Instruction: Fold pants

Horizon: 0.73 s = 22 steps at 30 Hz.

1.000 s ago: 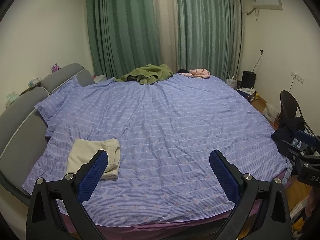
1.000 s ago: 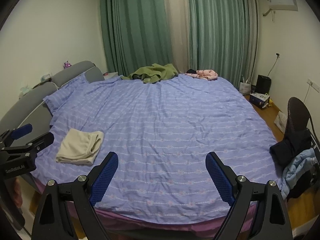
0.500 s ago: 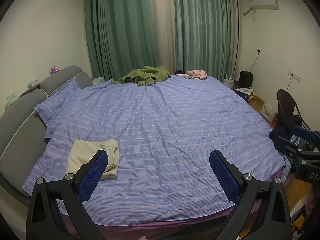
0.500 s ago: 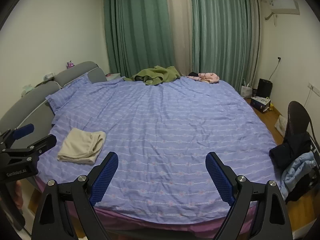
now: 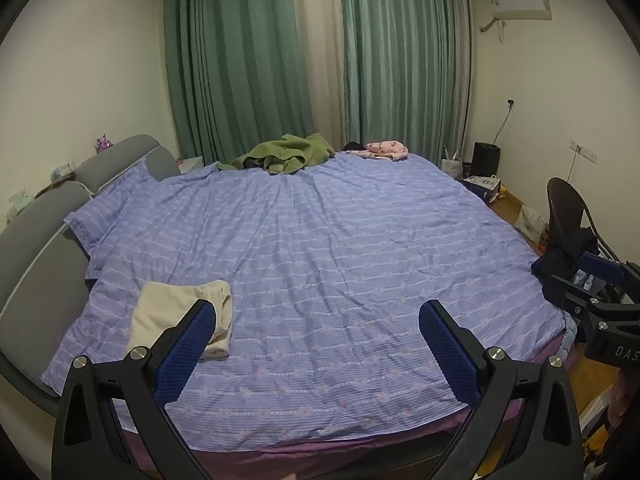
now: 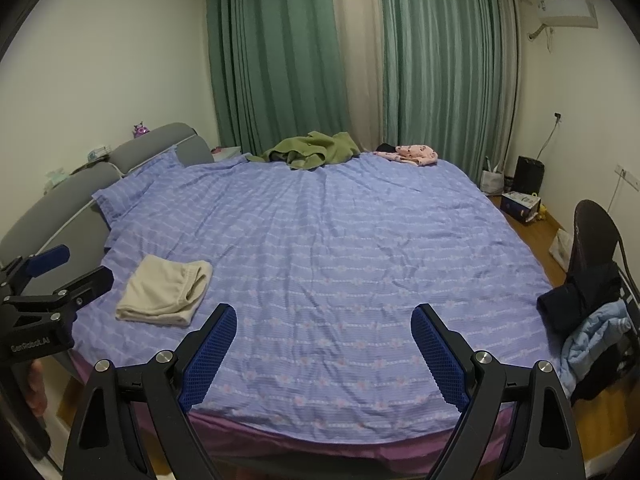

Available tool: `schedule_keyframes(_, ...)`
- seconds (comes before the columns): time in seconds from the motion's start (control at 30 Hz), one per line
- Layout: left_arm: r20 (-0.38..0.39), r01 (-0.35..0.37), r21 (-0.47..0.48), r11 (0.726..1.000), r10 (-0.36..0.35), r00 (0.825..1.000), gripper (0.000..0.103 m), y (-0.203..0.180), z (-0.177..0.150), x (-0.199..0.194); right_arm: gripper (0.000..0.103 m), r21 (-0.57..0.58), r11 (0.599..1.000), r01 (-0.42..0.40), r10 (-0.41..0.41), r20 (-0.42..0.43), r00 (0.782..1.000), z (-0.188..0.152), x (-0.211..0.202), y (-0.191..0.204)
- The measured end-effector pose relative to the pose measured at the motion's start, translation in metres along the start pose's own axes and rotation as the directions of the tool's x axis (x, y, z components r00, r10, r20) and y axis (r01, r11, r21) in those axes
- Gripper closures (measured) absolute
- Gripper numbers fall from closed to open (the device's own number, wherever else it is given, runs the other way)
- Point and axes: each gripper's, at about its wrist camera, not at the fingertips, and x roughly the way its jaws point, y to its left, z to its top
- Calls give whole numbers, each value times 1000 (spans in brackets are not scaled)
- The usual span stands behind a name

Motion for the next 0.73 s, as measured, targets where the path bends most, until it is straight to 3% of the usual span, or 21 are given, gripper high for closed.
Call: schedule_keyframes(0.73,9,-22,-11,1000,22,1000,0,-6,1,-1,13,-4,1000,-1,1,-2,1000,-2,-1,-1)
